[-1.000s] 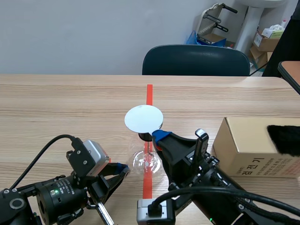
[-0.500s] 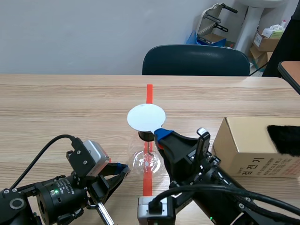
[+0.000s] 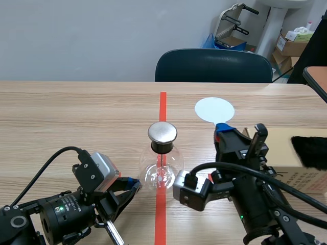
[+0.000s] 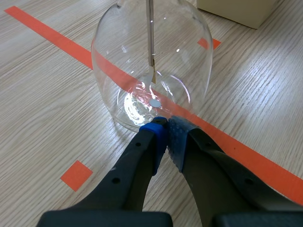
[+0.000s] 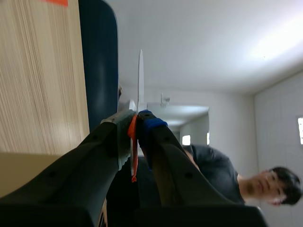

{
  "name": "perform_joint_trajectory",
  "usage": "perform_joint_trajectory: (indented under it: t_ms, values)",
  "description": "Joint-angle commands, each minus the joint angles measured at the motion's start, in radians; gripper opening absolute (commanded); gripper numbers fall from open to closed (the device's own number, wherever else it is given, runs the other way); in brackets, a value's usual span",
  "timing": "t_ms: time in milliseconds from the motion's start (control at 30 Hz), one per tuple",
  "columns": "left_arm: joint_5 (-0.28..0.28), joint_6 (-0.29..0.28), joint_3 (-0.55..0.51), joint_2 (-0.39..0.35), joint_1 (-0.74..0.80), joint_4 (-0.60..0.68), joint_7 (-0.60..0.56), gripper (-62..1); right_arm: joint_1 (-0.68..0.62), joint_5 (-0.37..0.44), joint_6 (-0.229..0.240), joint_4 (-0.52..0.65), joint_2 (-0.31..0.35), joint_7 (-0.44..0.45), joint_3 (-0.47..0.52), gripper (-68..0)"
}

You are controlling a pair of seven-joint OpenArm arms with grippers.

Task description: Do the electroscope experiment

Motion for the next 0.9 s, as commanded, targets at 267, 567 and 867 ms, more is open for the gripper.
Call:
perform_joint_trajectory:
  t_ms: [267,567,867]
  values:
    - [0.000,0.002,-0.004,0.005,0.002,0.020,-0.013,-58.2,0.007,-0.001,-0.014,0.026,0.011,-0.244,0.003,-66.6]
    - [0.000,0.002,-0.004,0.005,0.002,0.020,-0.014,-58.2,0.007,-0.001,-0.014,0.026,0.011,-0.330,0.003,-66.6]
    - [0.000,0.002,-0.004,0.005,0.002,0.020,-0.013,-58.2,0.007,-0.001,-0.014,0.026,0.011,-0.261,0.003,-66.6]
